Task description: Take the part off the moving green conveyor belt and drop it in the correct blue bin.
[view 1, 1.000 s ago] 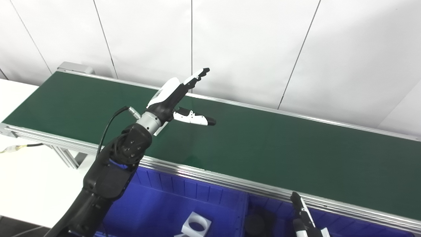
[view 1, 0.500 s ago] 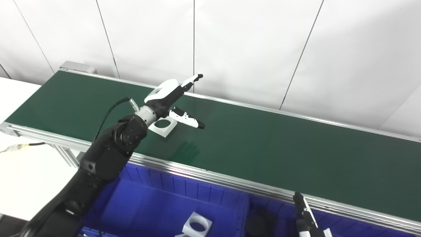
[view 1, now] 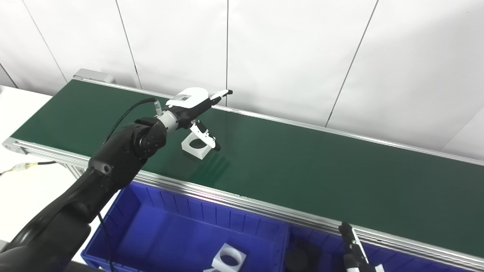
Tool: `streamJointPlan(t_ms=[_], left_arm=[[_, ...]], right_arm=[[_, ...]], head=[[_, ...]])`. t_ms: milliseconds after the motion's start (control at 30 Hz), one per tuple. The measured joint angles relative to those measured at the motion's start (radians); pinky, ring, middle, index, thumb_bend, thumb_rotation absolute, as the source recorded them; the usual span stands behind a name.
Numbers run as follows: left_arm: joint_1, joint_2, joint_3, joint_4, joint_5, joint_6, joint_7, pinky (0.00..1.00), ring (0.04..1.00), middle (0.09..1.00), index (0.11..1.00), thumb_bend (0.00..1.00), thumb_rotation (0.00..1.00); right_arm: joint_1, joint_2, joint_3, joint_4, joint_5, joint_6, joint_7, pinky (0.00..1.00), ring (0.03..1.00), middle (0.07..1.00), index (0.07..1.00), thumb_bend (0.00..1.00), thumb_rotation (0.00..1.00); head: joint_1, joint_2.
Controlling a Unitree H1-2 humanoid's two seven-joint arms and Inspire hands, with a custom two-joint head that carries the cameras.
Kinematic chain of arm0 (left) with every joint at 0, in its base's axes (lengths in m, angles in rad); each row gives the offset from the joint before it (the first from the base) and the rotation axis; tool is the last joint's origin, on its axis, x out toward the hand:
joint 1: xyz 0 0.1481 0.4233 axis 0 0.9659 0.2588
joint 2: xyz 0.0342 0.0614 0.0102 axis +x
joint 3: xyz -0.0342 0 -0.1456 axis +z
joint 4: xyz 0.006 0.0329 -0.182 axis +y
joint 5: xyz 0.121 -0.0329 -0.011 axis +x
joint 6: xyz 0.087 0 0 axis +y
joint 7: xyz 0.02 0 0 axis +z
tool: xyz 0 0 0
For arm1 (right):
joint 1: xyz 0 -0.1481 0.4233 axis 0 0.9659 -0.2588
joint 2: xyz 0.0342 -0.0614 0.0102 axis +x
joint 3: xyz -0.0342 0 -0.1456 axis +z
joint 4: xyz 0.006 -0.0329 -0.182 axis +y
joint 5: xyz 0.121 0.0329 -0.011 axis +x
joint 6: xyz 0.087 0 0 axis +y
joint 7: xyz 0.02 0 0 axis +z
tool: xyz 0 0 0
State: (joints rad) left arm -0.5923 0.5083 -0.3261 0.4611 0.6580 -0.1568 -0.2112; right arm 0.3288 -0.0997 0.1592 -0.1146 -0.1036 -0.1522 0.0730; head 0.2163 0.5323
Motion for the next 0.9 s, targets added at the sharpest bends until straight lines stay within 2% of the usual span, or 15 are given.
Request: streamJointPlan(t_ms=[200, 333, 567, 700, 800, 900], left_arm=[[-0.010, 0.001, -0.032, 0.048, 0.012, -0.049, -0.001, 0.90, 0.950, 0.963, 0.965, 0.90, 0.14], [-0.010, 0.002, -0.048, 0.049, 0.030, -0.033, -0.034, 0.91, 0.957, 0.970, 0.975, 0.90, 0.09], [-0.010, 0.001, -0.057, 0.050, 0.031, -0.013, -0.077, 0.90, 0.949, 0.959, 0.964, 0.93, 0.07], [-0.010, -0.003, -0.079, 0.064, 0.046, -0.012, -0.078, 0.88, 0.943, 0.956, 0.961, 0.92, 0.07], [-0.010, -0.011, -0.101, 0.081, 0.072, -0.010, -0.076, 0.90, 0.945, 0.959, 0.963, 0.87, 0.03], [-0.010, -0.031, -0.105, 0.083, 0.088, 0.003, -0.058, 0.88, 0.930, 0.945, 0.950, 0.79, 0.00]], right_arm=[[0.000, 0.003, 0.000, 0.000, -0.001, -0.004, -0.002, 1.00, 1.000, 0.964, 0.977, 0.63, 1.00], [0.000, 0.003, 0.000, 0.000, -0.001, -0.004, -0.002, 1.00, 1.000, 0.970, 0.980, 0.64, 1.00], [0.000, 0.003, 0.000, 0.000, -0.001, -0.004, -0.001, 1.00, 1.000, 0.974, 0.984, 0.65, 1.00], [0.001, 0.004, -0.001, 0.000, -0.001, -0.004, -0.002, 1.00, 1.000, 0.969, 0.979, 0.65, 1.00], [0.003, 0.005, -0.001, 0.000, -0.001, -0.004, -0.003, 1.00, 1.000, 0.971, 0.981, 0.65, 1.00], [0.008, 0.005, -0.001, -0.001, -0.001, -0.004, -0.003, 1.00, 1.000, 0.971, 0.979, 0.65, 1.00]], head=[[0.002, -0.002], [0.003, -0.002], [0.000, -0.002], [0.000, 0.000], [0.002, 0.000], [0.002, 0.002]])
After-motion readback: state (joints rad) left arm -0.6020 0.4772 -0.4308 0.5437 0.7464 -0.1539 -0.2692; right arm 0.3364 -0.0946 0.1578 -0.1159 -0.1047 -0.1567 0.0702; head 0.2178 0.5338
